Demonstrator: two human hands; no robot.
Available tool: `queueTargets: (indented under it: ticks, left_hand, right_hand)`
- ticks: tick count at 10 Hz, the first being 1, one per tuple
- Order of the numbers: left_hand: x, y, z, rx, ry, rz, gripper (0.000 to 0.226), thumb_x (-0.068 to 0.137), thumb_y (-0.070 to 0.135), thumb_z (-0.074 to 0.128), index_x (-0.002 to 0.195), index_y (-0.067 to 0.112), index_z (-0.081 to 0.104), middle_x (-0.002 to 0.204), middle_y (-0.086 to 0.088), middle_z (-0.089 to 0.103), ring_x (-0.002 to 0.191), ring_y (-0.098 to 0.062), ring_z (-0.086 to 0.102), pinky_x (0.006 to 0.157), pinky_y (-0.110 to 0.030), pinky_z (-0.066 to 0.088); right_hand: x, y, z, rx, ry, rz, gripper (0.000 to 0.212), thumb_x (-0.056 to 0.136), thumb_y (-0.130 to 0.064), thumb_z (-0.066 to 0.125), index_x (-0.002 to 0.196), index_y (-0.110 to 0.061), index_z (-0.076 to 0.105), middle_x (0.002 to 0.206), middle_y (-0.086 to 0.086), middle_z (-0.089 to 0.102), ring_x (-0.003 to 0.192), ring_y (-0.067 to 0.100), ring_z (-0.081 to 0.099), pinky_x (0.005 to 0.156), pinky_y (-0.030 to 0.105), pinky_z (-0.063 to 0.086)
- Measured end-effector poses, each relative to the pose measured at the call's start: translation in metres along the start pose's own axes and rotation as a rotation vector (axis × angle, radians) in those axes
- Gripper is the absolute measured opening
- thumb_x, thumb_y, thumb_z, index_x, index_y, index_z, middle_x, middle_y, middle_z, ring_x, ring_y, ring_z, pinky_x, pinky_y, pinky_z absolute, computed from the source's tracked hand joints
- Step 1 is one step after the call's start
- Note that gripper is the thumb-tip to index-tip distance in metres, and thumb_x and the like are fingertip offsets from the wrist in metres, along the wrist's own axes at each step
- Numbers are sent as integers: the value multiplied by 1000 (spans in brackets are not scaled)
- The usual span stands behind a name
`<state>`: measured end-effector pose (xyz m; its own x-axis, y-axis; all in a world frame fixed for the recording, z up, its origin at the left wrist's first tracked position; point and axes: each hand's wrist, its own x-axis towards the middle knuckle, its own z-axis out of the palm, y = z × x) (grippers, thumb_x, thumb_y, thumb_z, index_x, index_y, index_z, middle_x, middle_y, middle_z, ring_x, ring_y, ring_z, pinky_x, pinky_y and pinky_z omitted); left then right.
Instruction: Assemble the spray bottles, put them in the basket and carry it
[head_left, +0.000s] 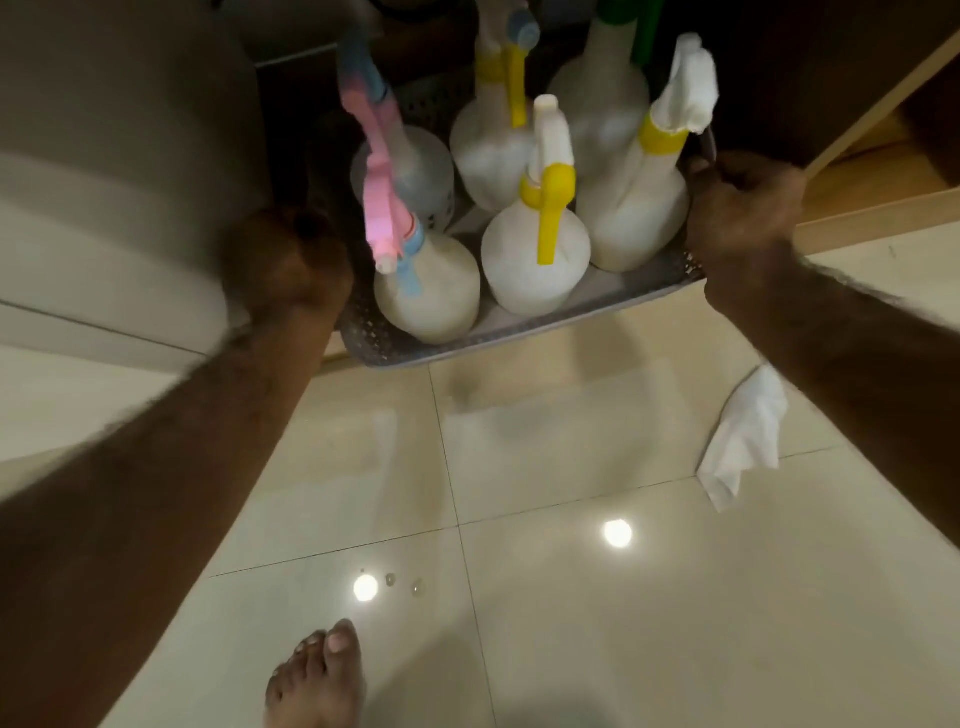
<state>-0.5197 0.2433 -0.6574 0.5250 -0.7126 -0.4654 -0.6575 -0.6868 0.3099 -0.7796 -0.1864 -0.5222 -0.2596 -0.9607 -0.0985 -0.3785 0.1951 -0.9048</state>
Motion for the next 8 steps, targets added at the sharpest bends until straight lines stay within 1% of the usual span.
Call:
queueTargets:
  ticks: [1,2,3,4,5,6,7,8]
  left_hand:
    - [-1,-26,16,-56,15,-19,15,79,0,60,74,3,74,60,-16,64,45,-31,64,50,-39,48]
    - [16,-23,20,13,46,32,21,83,1,54,72,4,72,56,-13,59,42,-27,59,52,-38,45]
    - [19,-27,21,-47,-6,4,11,76,0,61,77,5,71,58,-13,60,44,-27,60,55,-40,46]
    - [10,-43,14,-56,15,-56,16,73,2,66,88,2,73,67,-19,68,53,-35,69,61,-46,52]
    - [0,-44,-3,-166,-105,-161,28,80,9,53,92,-4,74,75,-28,73,62,-43,74,66,-55,59]
    - [-12,-1,-48,-382,-263,-181,41,86,18,37,114,-3,59,94,-29,76,82,-48,76,75,-58,61]
    - [17,70,-105,-446,-105,-93,40,98,25,27,131,9,44,122,-18,72,109,-38,70,98,-48,53]
    - [19,164,-215,-747,-26,56,44,103,40,42,137,17,60,132,-6,69,118,-21,66,106,-35,51]
  right_hand:
    - [11,-3,14,32,25,51,23,91,-30,62,94,-12,76,82,-1,68,82,16,65,78,29,55]
    - [22,-8,31,48,42,54,20,95,-32,59,100,-18,74,91,-3,68,90,15,66,86,26,57]
    - [27,-12,39,55,44,61,27,100,-30,56,115,-13,70,89,-9,63,84,6,63,72,5,49]
    - [19,-13,39,-32,28,36,38,105,-29,46,133,-10,61,106,-2,67,94,7,62,69,1,40]
    - [-9,-15,28,-241,52,-127,43,106,-30,41,140,-8,57,133,14,63,117,25,60,87,16,41]
    - [-72,-22,9,-455,36,-411,47,104,-22,41,144,2,48,142,27,52,128,39,53,102,38,41]
    - [-121,-30,0,-466,-15,-430,46,103,-19,44,143,2,47,142,26,52,128,40,52,102,44,43]
    - [-189,-59,-5,-431,-173,-401,42,103,-19,46,139,1,51,139,23,56,127,39,54,104,50,45]
